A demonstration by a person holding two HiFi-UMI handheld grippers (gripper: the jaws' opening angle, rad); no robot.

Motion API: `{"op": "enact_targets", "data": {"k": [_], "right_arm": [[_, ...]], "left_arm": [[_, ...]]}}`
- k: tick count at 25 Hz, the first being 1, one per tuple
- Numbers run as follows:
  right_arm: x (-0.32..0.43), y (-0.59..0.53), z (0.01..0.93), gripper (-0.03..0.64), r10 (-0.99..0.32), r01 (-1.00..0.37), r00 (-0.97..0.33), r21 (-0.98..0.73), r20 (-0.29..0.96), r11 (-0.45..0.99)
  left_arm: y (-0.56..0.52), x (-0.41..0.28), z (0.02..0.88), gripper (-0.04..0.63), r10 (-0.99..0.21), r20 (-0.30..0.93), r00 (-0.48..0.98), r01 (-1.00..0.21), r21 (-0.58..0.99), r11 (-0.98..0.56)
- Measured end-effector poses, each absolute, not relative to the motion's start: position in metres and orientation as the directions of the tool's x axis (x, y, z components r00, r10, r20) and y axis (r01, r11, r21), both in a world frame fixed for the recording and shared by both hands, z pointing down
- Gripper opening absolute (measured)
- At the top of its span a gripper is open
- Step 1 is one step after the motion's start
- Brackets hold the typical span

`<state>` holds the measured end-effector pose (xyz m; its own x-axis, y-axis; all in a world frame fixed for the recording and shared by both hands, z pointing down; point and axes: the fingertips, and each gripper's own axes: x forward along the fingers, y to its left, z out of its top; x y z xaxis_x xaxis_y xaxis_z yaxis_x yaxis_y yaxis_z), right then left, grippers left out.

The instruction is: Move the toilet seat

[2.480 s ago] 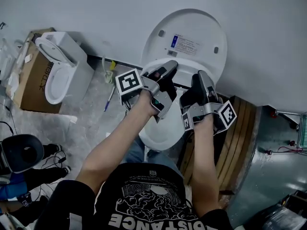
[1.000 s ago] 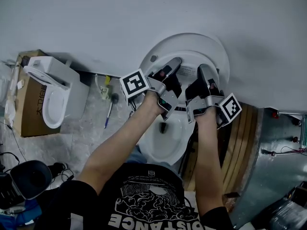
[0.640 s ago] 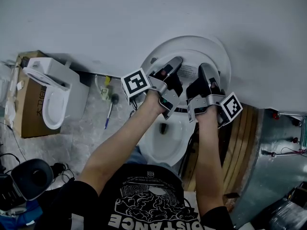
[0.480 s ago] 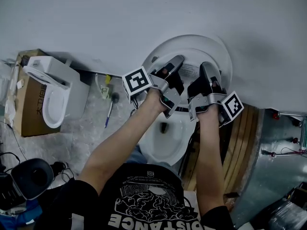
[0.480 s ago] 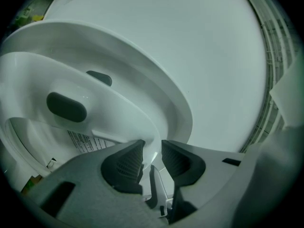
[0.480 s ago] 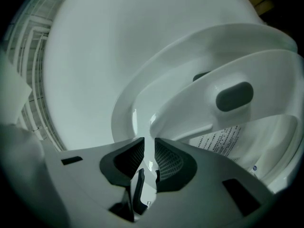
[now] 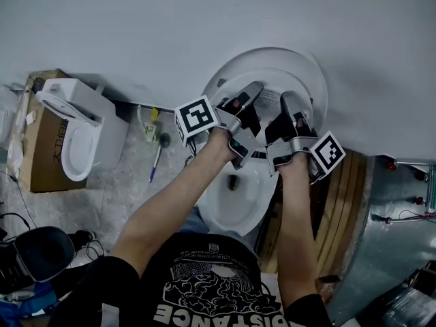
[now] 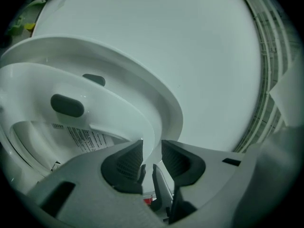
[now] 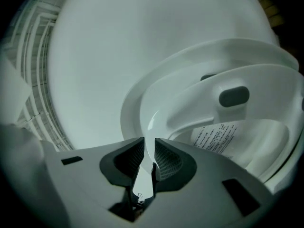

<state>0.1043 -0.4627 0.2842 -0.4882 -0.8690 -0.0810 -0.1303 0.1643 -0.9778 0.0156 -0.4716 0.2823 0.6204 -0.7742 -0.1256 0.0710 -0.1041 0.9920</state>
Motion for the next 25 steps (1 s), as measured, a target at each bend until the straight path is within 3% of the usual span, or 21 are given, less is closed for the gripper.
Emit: {"op": "enact_targets", "data": {"k": [11,16,25], "right_arm": [[0.110,-0.402,0.275,0.074,-0.841,-0.458,-0.538,-0.858,0.059,0.233],[0.107,-0.357,0.261,0.061,-0.826,-0.473,-0.563,-0.832,0.034,0.289],[0.106,-0.301,0.257,0.041,-0.802,-0.644,-0.586,-0.668,0.115,0.374]], "left_arm": [[-0.415,0.029,0.269,0.098,-0.758,-0.066,0.649,-0.136,0.970,-0.201],[-0.370,0.042,0.262,0.097,-0.749,-0.031,0.662,-0.252,0.932,-0.262],[-0.312,0.048,0.262,0.067,-0.764,0.084,0.640,-0.516,0.783,-0.346]]}}
